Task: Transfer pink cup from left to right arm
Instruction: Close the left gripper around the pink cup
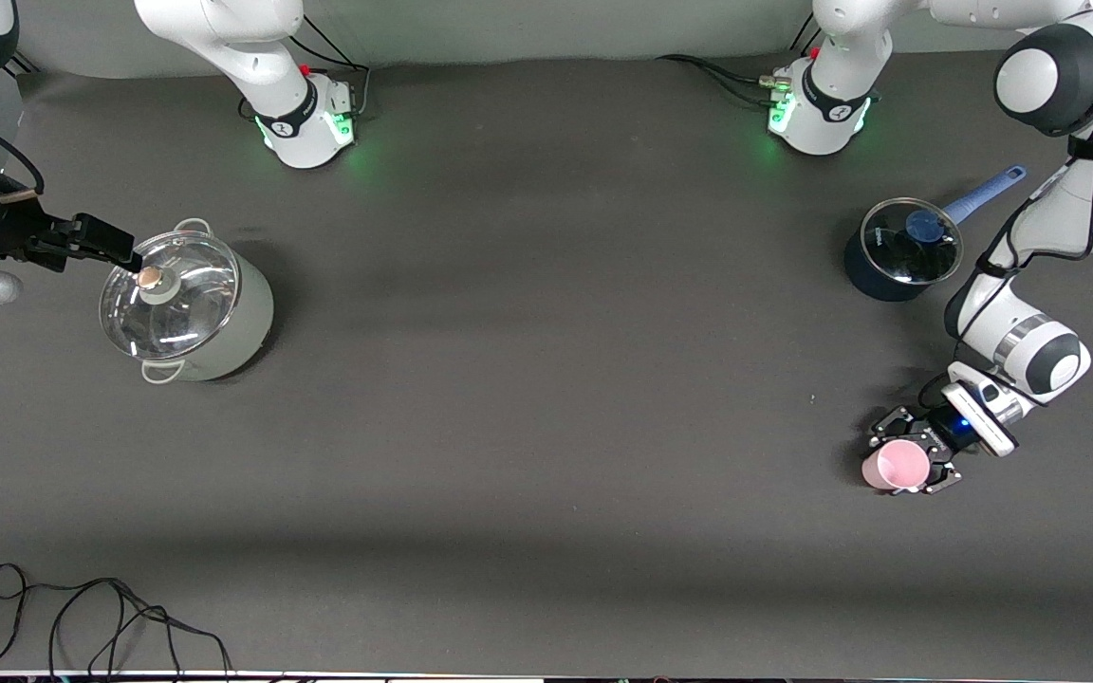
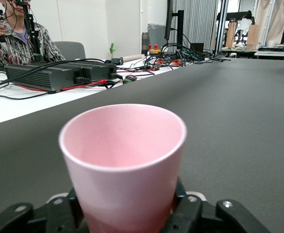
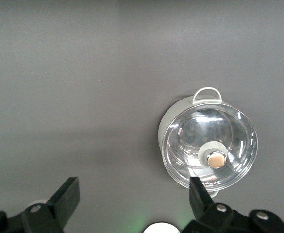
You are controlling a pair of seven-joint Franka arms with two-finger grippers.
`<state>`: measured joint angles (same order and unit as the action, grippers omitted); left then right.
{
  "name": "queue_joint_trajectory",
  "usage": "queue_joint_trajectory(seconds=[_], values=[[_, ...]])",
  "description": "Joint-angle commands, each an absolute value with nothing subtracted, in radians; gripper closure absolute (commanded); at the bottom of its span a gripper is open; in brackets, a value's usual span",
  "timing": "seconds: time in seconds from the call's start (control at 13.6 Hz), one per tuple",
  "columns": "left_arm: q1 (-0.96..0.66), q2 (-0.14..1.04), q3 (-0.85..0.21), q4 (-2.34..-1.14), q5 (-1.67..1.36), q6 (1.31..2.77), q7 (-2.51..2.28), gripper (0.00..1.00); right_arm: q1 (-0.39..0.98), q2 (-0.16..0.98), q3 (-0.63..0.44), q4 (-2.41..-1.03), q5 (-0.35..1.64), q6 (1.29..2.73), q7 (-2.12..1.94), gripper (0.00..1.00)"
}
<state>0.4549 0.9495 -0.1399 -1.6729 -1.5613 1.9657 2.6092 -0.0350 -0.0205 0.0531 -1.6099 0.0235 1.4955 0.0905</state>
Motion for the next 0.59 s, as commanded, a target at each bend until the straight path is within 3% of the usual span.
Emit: queue_joint_trajectory(seconds=[0.0,0.15,0.29,0.52], values=[[0.454,0.942,-0.141,-1.681,-1.582,1.977,2.634,0.47,-0.029,-0.021,0.041,-1.605,0.041,1.494,0.067,0.00],[0.453,0.934,-0.141,-1.681,-1.582,1.980,2.625,0.54,-0.032,-0.021,0.040,-1.606,0.041,1.493,0.067,0.00],[0.440,0.888,-0.147,-1.716,-1.586,1.993,2.602,0.55,-0.032,-0.021,0.040,-1.606,0.041,1.493,0.067,0.00],[0.442,0.760,-0.300,-1.837,-1.688,2.188,2.591,0.55,-0.032,-0.021,0.040,-1.606,0.041,1.493,0.067,0.00]])
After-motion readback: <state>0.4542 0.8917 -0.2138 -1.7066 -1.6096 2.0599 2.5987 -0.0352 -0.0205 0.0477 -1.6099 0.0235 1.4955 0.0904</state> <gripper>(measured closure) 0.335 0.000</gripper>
